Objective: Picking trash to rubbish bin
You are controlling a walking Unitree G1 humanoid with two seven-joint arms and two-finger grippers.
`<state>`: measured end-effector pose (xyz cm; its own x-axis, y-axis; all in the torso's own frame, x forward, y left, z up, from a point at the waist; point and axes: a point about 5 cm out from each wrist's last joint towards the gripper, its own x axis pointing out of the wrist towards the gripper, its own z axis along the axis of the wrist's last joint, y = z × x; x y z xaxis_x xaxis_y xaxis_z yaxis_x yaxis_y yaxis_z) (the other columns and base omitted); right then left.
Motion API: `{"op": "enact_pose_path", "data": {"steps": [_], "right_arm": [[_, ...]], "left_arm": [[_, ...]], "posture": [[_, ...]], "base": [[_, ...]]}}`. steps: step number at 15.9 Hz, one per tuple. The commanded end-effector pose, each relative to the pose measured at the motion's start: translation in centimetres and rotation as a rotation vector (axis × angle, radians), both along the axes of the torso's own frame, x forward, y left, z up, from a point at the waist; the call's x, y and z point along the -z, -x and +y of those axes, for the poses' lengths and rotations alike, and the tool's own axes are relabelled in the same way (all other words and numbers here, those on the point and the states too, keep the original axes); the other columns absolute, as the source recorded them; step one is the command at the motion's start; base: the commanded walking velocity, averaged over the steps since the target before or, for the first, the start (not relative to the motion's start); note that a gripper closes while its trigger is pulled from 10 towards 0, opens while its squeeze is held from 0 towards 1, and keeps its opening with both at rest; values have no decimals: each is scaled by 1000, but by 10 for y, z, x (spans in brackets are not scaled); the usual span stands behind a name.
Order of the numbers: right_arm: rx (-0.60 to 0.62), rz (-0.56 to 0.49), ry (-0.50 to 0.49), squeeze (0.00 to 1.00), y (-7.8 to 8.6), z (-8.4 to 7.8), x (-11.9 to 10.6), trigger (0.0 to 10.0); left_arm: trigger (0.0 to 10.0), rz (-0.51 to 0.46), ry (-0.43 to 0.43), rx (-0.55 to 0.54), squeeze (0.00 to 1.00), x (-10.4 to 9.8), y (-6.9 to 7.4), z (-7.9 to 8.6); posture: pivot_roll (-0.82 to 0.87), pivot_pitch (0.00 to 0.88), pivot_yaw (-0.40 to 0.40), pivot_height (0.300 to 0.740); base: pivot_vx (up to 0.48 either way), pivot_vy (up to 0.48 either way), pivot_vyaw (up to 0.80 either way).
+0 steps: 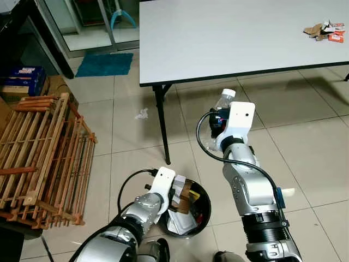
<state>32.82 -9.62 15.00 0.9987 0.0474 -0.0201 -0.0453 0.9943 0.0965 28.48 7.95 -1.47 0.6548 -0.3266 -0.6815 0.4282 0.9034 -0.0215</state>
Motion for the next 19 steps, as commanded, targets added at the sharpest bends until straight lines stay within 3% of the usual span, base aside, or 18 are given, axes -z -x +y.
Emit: {"op": "enact_pose_path", "data": {"steps": [1,4,9,10,12,14,15,17,18,19], "right_arm": [[-7,-7,3,0,4,4,0,10000],[-7,-17,-9,0,5,4,-2,10000],[-10,-18,-9,0,4,4,-3,10000],[-10,-19,-8,0,4,4,-4,10000],[-10,-18,-7,0,3,4,-4,10000],[-15,-11,-3,0,3,4,-3,10000],[-32,26,19,0,3,7,3,10000],[-45,95,80,0,4,7,19,10000],[-36,256,146,0,8,-1,55,10000],[-41,328,170,0,13,-6,72,10000]], "left_arm": [[10000,5,-28,20,1000,2,1,5],[10000,9,-3,33,1000,1,0,2],[10000,-16,29,180,1000,-5,4,-32],[10000,-39,-16,189,0,-5,4,-31],[10000,-42,-20,115,0,-4,0,-18],[10000,-35,-56,29,0,1,0,7],[10000,-31,-77,-23,0,5,2,23],[10000,-37,-92,-72,0,7,3,37],[10000,-55,-108,-131,0,8,3,53],[10000,-69,-115,-175,0,8,3,64]], "posture": [[-32,120,116,740],[-34,127,120,740],[-35,138,115,740],[-35,139,115,740],[-29,143,112,740],[-24,146,110,740],[-23,151,108,740],[-19,157,104,740],[-3,161,92,740],[-1,166,83,740]], "base": [[0,0,0],[0,0,0],[0,0,0],[0,0,0],[0,0,0],[0,0,0],[0,0,0],[0,0,0],[0,0,0],[0,0,0]]}}
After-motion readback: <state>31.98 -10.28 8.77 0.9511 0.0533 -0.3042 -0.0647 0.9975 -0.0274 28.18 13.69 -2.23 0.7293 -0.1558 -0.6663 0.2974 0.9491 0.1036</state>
